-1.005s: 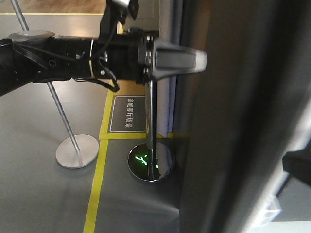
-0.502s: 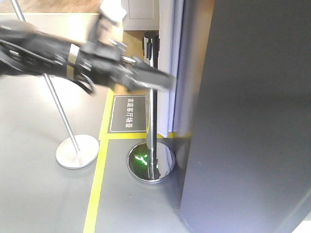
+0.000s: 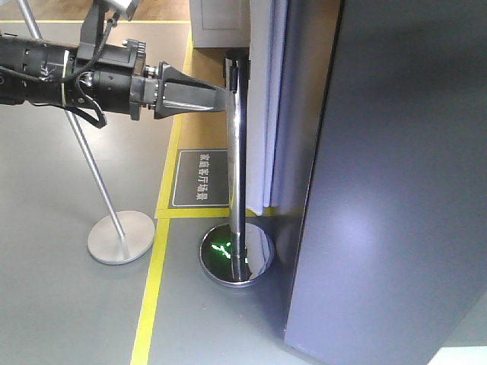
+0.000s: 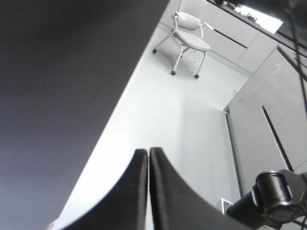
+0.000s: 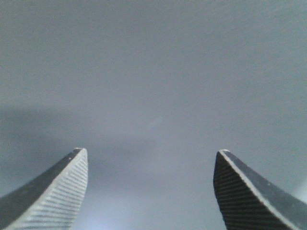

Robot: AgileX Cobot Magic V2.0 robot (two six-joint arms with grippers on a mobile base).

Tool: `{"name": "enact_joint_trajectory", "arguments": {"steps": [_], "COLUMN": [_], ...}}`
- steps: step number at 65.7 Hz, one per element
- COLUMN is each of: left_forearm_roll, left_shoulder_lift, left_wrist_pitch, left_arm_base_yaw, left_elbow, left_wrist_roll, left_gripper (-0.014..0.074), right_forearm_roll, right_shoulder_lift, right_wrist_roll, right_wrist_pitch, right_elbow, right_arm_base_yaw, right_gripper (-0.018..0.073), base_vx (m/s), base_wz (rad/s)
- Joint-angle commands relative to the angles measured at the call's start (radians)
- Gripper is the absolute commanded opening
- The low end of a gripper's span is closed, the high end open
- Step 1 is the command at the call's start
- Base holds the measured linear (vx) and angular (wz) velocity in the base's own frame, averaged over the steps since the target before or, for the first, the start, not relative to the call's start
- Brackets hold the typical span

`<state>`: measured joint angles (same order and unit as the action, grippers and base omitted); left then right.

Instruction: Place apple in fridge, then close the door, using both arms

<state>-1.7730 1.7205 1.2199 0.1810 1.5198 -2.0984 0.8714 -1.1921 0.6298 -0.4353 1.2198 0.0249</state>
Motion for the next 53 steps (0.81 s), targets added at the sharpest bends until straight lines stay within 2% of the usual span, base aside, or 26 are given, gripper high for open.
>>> {"name": "enact_joint_trajectory", "arguments": {"steps": [1,6,13,17,26,36,48,53], "left_forearm_roll": [-0.036,-0.036,-0.036,-0.036,-0.036,-0.036,-0.036,-0.036], "left_shoulder_lift": [-0.051,-0.051,-0.051,-0.051,-0.051,-0.051,-0.051,-0.051], "left_wrist_pitch": [0.153,0.153,0.153,0.153,0.153,0.151,0.151,0.140], "left_arm_base_yaw": [-0.001,-0.001,-0.001,-0.001,-0.001,-0.001,-0.001,-0.001], "left_elbow": [0.030,0.030,0.030,0.030,0.030,0.030,0.030,0.030], "left_wrist_roll": [-0.010,-0.010,-0.010,-0.010,-0.010,-0.010,-0.010,-0.010], "left_gripper": [-0.0008,-0.0008,-0.0008,-0.0008,-0.0008,-0.0008,-0.0008,-0.0008], "right_forearm_roll": [0.170,0.227,0.268,0.270,0.267,0.259,0.186,0.185], "right_shoulder_lift": [-0.066,-0.125,-0.205,-0.248,-0.323,-0.376,-0.412,-0.433], "right_wrist_roll": [0.165,0.225,0.247,0.268,0.322,0.378,0.374,0.364], "right_wrist_pitch": [-0.029,-0.036,-0.065,-0.089,-0.060,0.046,0.206,0.281], "right_elbow": [0.103,0.153,0.209,0.247,0.294,0.304,0.304,0.304], "right_arm_base_yaw": [-0.006,-0.006,-0.006,-0.007,-0.061,-0.149,-0.228,-0.249], "right_gripper": [0.0537,0.0537,0.0536,0.0536,0.0536,0.0534,0.0499,0.0475], "base_vx": [0.00,0.00,0.00,0.00,0.00,0.00,0.00,0.00], "base_wz": [0.00,0.00,0.00,0.00,0.00,0.00,0.01,0.00]}}
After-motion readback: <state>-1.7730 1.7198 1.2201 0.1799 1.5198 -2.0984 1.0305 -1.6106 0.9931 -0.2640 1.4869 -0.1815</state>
